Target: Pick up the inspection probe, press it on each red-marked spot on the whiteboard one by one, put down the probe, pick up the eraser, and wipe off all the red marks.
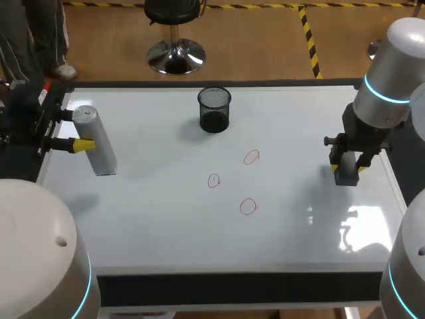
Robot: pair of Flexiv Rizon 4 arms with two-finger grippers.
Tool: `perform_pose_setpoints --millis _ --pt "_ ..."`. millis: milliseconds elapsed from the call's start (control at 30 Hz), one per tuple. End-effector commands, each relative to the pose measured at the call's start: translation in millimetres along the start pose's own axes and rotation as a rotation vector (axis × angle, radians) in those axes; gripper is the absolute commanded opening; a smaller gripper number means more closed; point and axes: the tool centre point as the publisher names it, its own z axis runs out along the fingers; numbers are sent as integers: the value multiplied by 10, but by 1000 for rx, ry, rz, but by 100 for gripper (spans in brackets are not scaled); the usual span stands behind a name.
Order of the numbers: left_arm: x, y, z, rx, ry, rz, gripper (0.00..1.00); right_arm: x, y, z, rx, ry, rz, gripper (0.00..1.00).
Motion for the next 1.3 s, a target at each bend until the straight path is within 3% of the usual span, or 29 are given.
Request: perform_pose_setpoints --millis 33,467,667,1000,1300 --pt "6 -8 1 0 -2 2 0 -6 -1 -13 1 1 -1 0" --pt "6 -8 1 0 -2 2 0 32 -117 31 7 -26 -37 0" --pt "6 -8 1 0 -2 2 0 107 -227 -21 4 -16 44 0" --pt "6 -8 1 0 -2 2 0 373 -368 -90 -20 -35 98 0" --pt "6 -8 1 0 -2 2 0 722 -414 -71 33 -58 106 0"
